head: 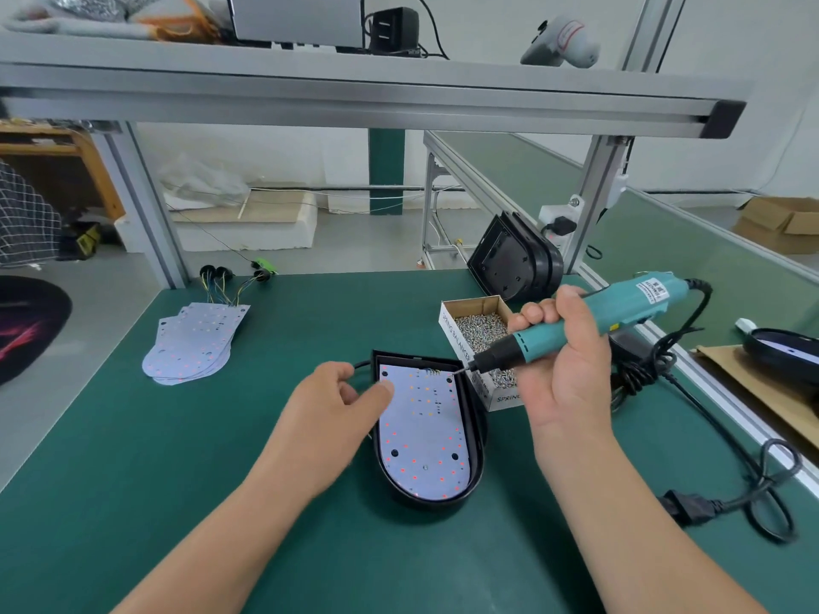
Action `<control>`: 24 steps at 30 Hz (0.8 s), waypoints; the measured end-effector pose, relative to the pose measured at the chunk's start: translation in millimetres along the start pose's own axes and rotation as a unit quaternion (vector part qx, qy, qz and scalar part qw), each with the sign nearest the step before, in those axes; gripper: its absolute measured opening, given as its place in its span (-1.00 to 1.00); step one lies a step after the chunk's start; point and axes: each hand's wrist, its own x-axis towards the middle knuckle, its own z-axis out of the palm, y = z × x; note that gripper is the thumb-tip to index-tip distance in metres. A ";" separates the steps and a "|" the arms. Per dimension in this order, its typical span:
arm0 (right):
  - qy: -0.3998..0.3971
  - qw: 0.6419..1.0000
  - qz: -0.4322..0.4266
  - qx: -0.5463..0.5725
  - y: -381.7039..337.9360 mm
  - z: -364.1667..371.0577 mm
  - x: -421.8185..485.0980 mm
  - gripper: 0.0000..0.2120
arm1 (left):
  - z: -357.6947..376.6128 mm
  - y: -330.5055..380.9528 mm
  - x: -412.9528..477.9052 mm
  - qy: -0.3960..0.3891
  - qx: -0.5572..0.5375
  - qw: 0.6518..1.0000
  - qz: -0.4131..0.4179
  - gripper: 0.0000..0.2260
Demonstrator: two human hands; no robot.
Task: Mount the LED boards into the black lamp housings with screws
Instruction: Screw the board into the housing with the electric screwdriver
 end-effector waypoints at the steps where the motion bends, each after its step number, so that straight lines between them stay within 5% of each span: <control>1: 0.005 1.000 -0.004 -0.010 0.5 -2.7 2.5 -0.85 | 3.9 -0.9 -1.0 -0.022 0.007 1.000 -0.012 -0.39; 12: -0.034 0.992 -0.031 -0.118 11.7 -14.7 13.2 -0.87 | 11.5 -4.2 2.2 -0.079 0.007 0.997 -0.022 -0.68; 24: -0.049 0.985 -0.050 -0.159 18.2 -12.7 8.6 -0.83 | 14.5 -5.8 3.2 -0.082 -0.011 0.996 -0.015 -0.69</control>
